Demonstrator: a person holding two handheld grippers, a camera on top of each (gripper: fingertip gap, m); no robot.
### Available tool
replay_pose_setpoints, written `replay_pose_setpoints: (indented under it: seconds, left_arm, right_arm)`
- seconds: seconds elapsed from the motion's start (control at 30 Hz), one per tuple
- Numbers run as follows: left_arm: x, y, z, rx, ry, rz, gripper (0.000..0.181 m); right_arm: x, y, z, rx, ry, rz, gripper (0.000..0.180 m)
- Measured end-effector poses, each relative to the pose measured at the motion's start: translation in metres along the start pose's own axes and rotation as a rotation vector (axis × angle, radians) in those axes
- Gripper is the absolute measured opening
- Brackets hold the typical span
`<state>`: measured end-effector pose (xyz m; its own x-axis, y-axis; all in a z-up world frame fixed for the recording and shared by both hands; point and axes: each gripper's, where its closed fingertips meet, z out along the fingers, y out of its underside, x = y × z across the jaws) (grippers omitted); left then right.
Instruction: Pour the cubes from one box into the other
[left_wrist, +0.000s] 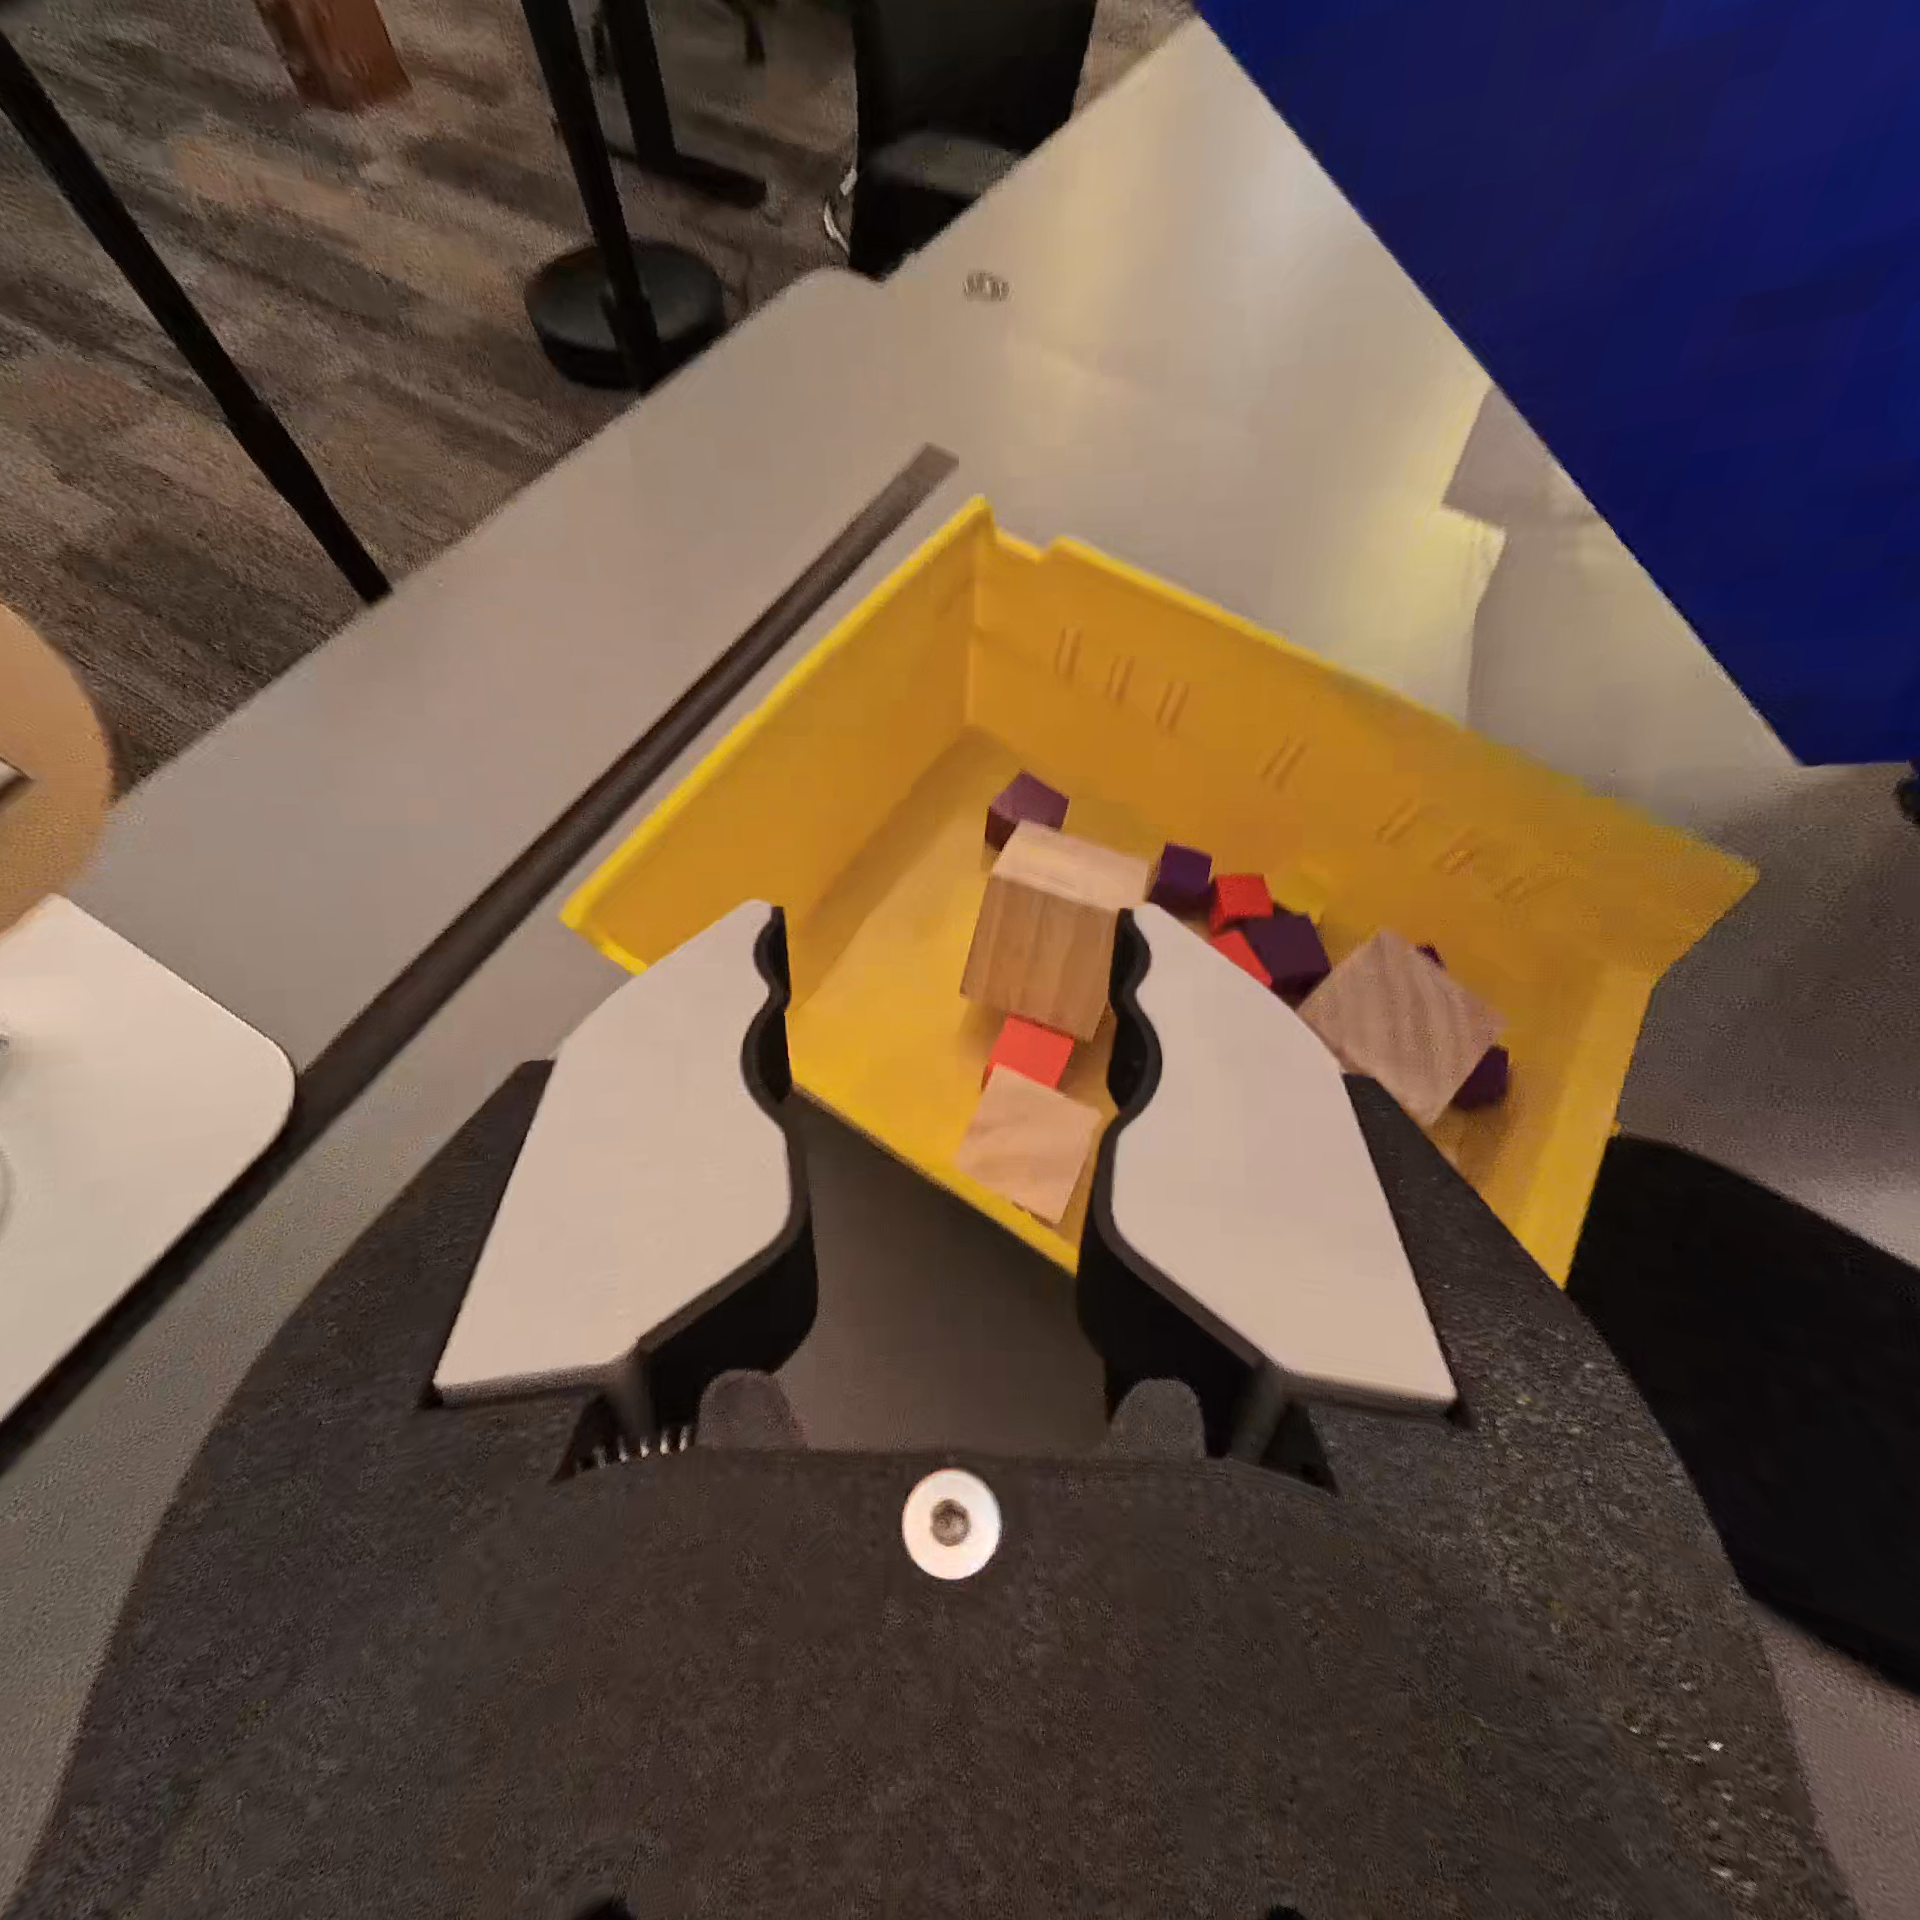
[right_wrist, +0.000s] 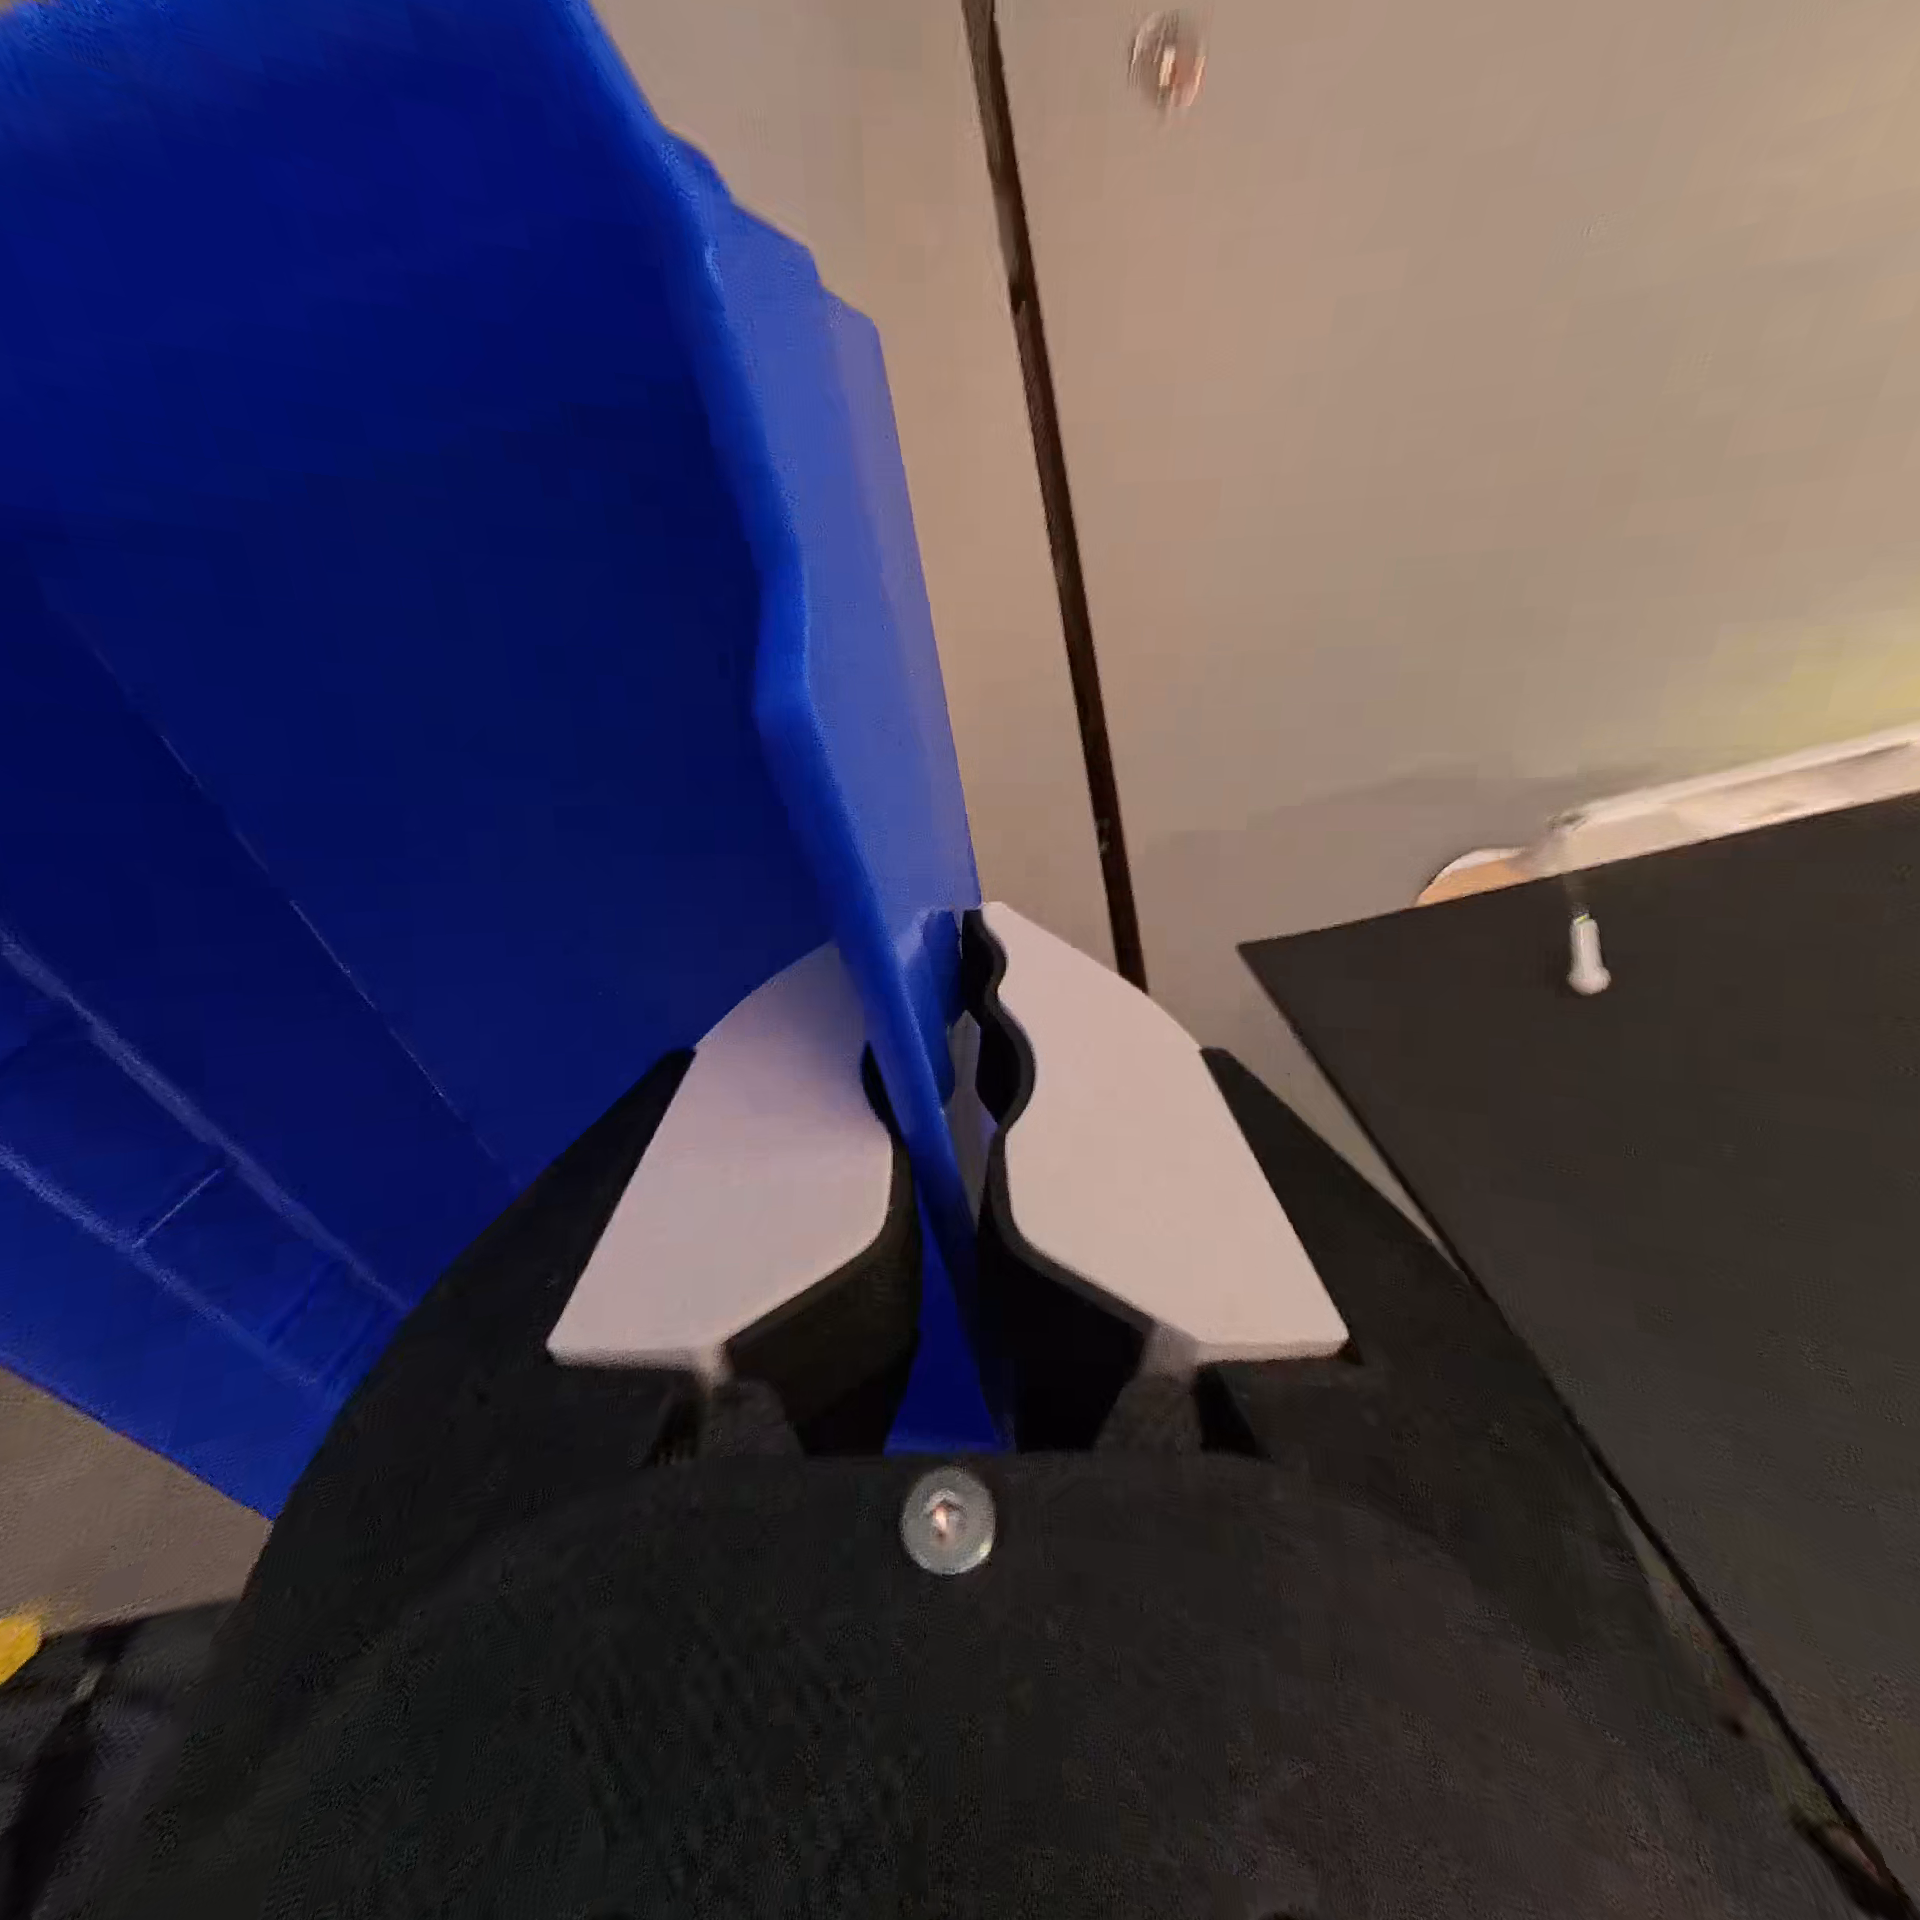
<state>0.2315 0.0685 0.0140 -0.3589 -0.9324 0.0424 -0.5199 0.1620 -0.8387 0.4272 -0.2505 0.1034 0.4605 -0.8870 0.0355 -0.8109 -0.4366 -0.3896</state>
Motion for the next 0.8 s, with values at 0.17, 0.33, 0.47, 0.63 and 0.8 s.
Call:
replay_pose_setpoints:
  seconds: [0.17, 0.33, 0.47, 0.63, 0.8]
  left_arm:
    - [0.011, 0.031, 0.014, -0.08, 0.002, 0.054, 0.064]
    - [0.02, 0.043, -0.008, -0.055, 0.078, -0.003, 0.057]
    - [0.002, 0.05, -0.034, -0.034, 0.027, 0.013, 0.053]
    - [-0.004, 0.059, -0.059, -0.013, 0.027, -0.017, 0.051]
    - [-0.014, 0.064, -0.078, 0.011, -0.008, -0.017, 0.05]
  right_arm:
    - [0.01, 0.034, 0.059, -0.146, -0.052, 0.03, 0.006]
    - [0.025, 0.053, 0.091, -0.217, -0.037, 0.032, 0.006]
    - [0.032, 0.056, 0.098, -0.217, -0.061, 0.053, 0.006]
    - [0.034, 0.06, 0.11, -0.24, -0.064, 0.032, 0.006]
    - [0.034, 0.062, 0.113, -0.235, -0.068, 0.032, 0.006]
